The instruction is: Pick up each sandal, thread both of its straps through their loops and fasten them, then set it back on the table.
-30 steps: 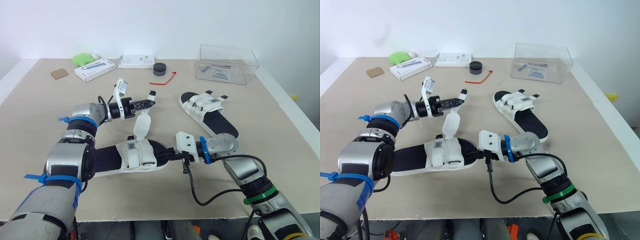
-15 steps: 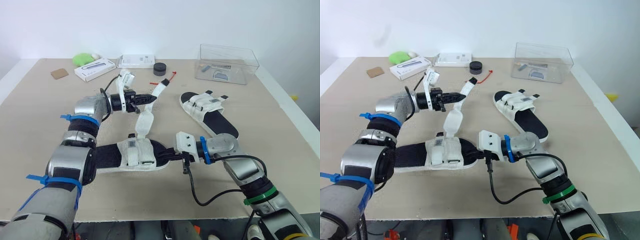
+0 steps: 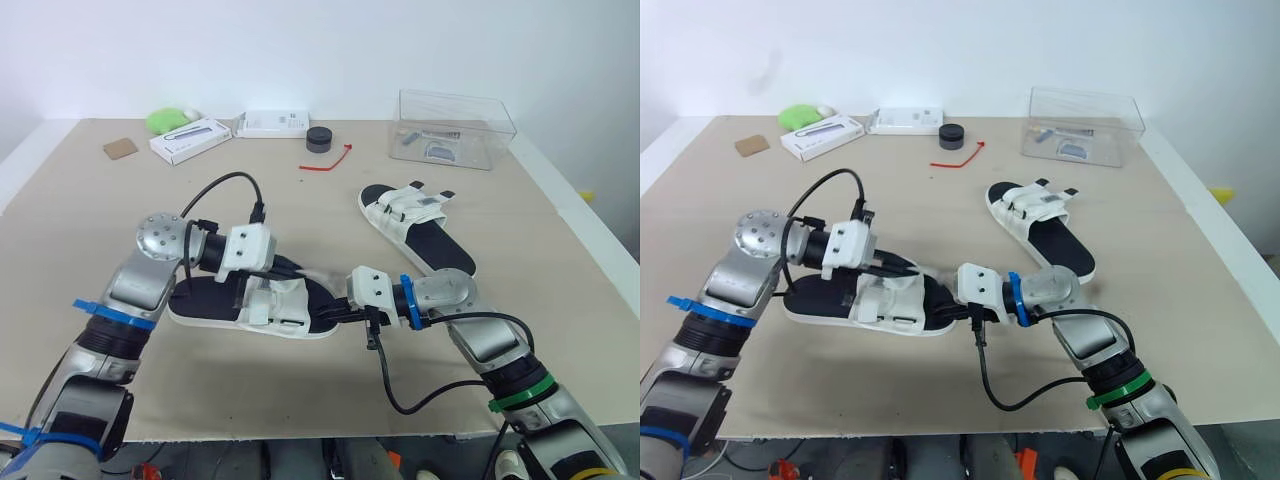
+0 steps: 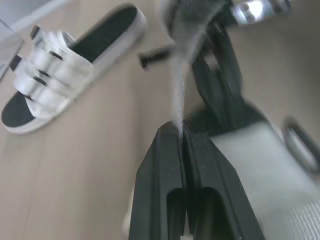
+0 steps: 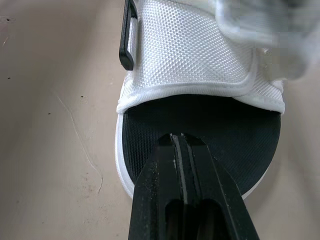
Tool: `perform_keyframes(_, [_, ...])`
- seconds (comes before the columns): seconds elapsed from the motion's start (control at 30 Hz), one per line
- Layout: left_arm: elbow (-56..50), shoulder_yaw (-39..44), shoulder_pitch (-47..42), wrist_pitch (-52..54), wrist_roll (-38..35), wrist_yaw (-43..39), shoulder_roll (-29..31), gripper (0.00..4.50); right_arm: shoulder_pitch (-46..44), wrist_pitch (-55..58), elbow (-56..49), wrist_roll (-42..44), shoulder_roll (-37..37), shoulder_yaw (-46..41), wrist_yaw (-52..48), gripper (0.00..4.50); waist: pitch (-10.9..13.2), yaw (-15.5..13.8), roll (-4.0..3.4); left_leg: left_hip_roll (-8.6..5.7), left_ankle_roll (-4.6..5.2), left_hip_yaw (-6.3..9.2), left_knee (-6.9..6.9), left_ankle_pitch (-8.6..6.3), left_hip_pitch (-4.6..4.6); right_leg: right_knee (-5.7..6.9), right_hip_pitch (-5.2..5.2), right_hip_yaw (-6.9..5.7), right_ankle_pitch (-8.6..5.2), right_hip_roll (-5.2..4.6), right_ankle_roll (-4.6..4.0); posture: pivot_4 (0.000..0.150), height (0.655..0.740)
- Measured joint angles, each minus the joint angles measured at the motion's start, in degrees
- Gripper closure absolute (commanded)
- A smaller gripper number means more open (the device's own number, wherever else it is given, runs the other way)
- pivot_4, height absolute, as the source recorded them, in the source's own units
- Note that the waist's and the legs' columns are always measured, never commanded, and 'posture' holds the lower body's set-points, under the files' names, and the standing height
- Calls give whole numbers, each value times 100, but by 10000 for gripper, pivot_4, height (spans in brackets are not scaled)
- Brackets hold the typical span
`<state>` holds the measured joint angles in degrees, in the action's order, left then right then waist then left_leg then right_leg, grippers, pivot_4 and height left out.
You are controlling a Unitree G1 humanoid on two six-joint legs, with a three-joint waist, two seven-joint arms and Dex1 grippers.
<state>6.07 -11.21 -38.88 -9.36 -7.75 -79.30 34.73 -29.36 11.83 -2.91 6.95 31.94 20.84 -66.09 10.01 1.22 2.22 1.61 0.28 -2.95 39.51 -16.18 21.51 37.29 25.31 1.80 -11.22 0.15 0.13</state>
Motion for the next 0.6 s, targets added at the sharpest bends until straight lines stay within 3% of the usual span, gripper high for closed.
perform_keyframes(0.23, [46, -26, 19, -1647, 66, -137, 250, 44031, -21, -96, 69, -12, -3, 8, -62, 45000, 0, -1, 0, 0, 2, -6, 0, -1, 1, -1, 0, -2, 4, 0, -7, 1500, 7400])
perform_keyframes(0.47, [738, -253, -415, -3105, 339, -109, 246, 44031, -69, -162, 195, -43, -96, 7, -118, 45000, -1, 6, 0, 0, 3, -9, 1, -1, -2, -1, 0, -5, 5, 12, -7, 1500, 7400])
perform_keyframes(0.5, [797, -274, -445, -3240, 349, -95, 246, 40299, -69, -178, 204, -43, -100, 7, -123, 45000, -1, 8, 0, 1, 3, -9, 1, -1, -3, -1, 0, -5, 5, 14, -7, 1500, 7400])
perform_keyframes(0.57, [872, -299, -450, -3356, 354, -80, 247, 38534, -70, -188, 207, -44, -102, 7, -128, 45000, 0, 8, 0, 5, 3, -7, 1, -1, -2, -1, 0, -6, 4, 17, -9, 1500, 7400])
perform_keyframes(0.6, [919, -314, -451, -3430, 356, -65, 246, 31918, -72, -194, 208, -44, -102, 7, -130, 45000, 0, 6, 0, 6, 3, -5, 1, -1, -1, -1, 1, -8, 4, 18, -9, 1500, 7400])
